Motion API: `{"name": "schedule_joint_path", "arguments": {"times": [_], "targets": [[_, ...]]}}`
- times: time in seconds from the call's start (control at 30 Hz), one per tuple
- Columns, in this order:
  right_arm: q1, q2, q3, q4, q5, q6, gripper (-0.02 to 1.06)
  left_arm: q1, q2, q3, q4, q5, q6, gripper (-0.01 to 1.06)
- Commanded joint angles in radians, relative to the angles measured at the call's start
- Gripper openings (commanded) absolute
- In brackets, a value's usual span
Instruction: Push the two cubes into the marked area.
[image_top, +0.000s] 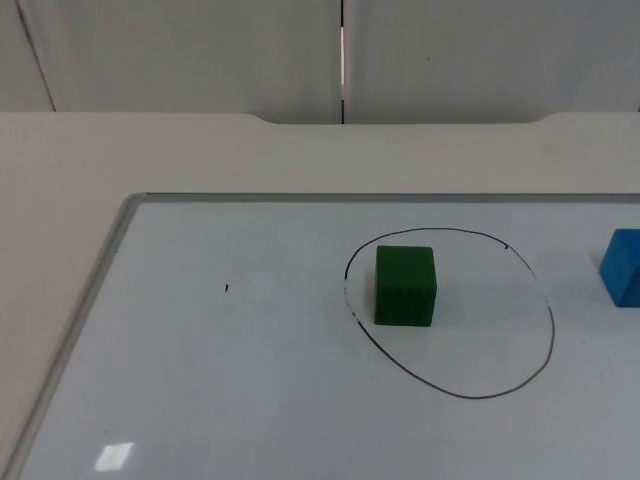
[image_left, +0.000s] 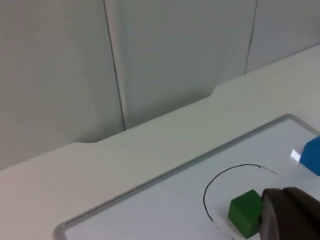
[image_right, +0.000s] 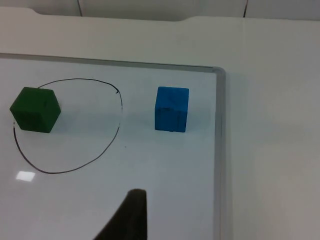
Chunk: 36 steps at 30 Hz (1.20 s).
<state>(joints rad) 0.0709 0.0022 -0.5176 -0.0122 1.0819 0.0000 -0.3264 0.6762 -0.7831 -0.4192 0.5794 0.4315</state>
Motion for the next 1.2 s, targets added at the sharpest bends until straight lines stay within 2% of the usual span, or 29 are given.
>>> {"name": "schedule_joint_path", "arguments": {"times": [0.0,0.13,0.37,0.6,0.73,1.17], "targets": [[-0.006,-0.002,0.003,-0.004,-0.003,0.000,1.05,0.002,-0.042,0.009,0.050,0.041,-0.037,0.00],[-0.006,-0.002,0.003,-0.004,-0.003,0.000,1.05,0.002,-0.111,0.009,0.084,0.118,-0.067,0.00],[-0.006,-0.002,0.003,-0.004,-0.003,0.000,1.05,0.002,-0.199,0.009,0.092,0.179,-0.074,0.00],[-0.006,-0.002,0.003,-0.008,-0.003,0.000,1.05,0.002,-0.342,0.009,0.126,0.282,-0.118,0.00],[-0.006,-0.002,0.003,-0.008,-0.003,0.000,1.05,0.002,-0.427,0.013,0.209,0.359,-0.210,0.00],[-0.006,-0.002,0.003,-0.008,-0.003,0.000,1.05,0.002,-0.676,0.155,0.332,0.446,-0.453,0.00]]}}
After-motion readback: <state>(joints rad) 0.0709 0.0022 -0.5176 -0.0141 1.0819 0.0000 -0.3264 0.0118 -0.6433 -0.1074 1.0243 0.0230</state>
